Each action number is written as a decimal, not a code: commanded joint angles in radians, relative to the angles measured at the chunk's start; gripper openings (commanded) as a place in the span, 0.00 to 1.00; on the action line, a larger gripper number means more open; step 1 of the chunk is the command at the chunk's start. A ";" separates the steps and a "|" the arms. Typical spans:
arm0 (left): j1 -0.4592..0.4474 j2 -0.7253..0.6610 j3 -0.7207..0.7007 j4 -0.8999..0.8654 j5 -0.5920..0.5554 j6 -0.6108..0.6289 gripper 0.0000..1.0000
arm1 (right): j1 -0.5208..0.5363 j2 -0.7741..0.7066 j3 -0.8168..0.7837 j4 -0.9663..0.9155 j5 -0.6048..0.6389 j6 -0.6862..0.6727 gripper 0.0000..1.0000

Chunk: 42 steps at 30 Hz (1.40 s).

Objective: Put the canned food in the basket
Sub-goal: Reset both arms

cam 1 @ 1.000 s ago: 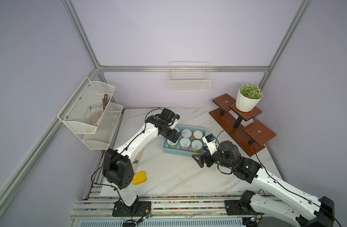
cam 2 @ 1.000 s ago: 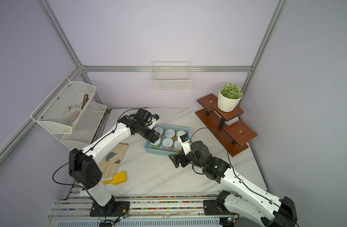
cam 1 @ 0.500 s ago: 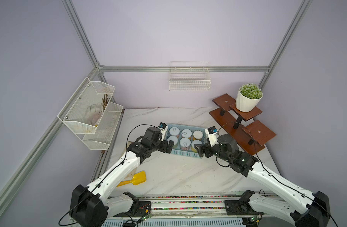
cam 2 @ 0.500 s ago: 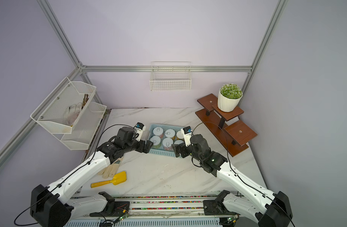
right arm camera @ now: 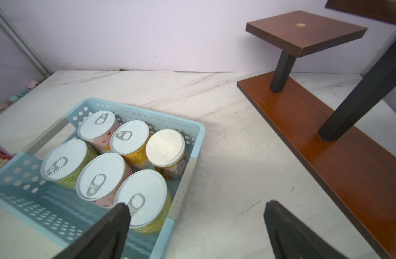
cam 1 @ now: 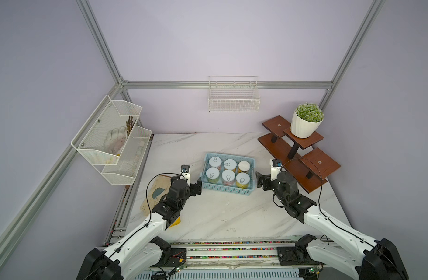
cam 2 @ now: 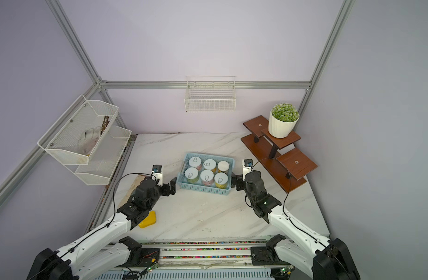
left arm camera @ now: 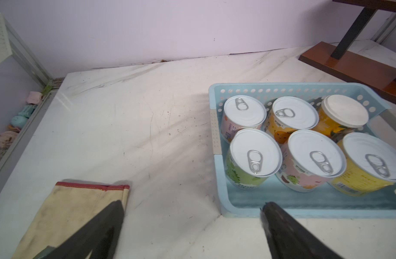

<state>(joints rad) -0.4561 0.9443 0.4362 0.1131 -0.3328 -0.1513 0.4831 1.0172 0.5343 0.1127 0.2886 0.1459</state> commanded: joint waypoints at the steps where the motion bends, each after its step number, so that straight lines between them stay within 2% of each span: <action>1: 0.054 -0.017 -0.015 0.205 -0.060 0.064 1.00 | -0.029 -0.002 -0.060 0.184 0.057 -0.069 0.99; 9: 0.192 0.036 -0.097 0.343 -0.080 0.081 1.00 | -0.130 0.057 -0.189 0.444 0.019 -0.169 0.99; 11: 0.214 0.045 -0.083 0.321 -0.082 0.095 1.00 | -0.153 0.094 -0.180 0.444 -0.002 -0.192 0.99; 19: 0.272 0.146 -0.115 0.482 -0.094 0.177 1.00 | -0.232 0.224 -0.162 0.544 0.004 -0.181 0.99; 28: 0.323 0.349 -0.119 0.691 -0.035 0.219 1.00 | -0.289 0.395 -0.166 0.742 -0.049 -0.231 0.99; 34: 0.368 0.476 -0.122 0.844 0.025 0.207 1.00 | -0.344 0.414 -0.185 0.826 -0.106 -0.204 0.99; 42: 0.381 0.641 -0.150 1.039 0.034 0.207 1.00 | -0.365 0.489 -0.236 0.979 -0.135 -0.193 0.99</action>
<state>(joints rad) -0.0841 1.5555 0.2943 0.9962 -0.3172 0.0467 0.1246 1.4799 0.3103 0.9882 0.1818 -0.0624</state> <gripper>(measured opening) 0.998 0.990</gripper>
